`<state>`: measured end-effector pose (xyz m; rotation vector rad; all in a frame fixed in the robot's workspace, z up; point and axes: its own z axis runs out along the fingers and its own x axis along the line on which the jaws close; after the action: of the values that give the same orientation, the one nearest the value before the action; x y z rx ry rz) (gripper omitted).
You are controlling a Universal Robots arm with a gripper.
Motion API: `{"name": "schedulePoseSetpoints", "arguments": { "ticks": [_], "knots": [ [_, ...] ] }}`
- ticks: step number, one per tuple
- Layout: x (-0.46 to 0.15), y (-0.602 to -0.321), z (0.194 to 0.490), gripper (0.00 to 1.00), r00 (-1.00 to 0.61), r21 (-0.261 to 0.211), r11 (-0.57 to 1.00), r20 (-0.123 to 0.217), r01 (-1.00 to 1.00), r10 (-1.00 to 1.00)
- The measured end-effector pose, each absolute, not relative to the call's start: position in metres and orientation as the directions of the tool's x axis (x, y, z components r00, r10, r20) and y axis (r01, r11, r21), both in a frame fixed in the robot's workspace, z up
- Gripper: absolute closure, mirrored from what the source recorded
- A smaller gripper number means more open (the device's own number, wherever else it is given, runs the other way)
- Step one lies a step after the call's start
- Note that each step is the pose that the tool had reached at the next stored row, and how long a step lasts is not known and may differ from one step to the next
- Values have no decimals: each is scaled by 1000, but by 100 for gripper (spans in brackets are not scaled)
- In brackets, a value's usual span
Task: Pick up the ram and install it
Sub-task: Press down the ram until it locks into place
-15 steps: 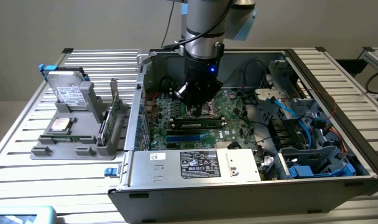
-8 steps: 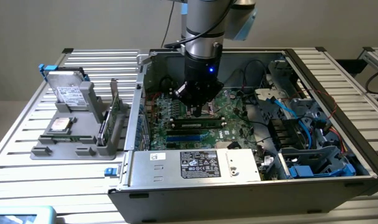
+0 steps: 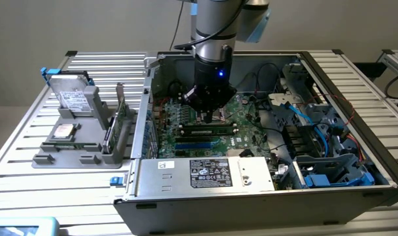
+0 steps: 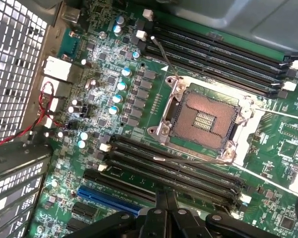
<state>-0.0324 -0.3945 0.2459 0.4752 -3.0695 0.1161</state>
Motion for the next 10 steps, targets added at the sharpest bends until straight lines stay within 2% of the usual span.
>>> {"name": "schedulePoseSetpoints", "arguments": {
  "ticks": [10],
  "knots": [
    [-32,-394,246,89,-979,-75,976,35,-203,-201]
  ]
}}
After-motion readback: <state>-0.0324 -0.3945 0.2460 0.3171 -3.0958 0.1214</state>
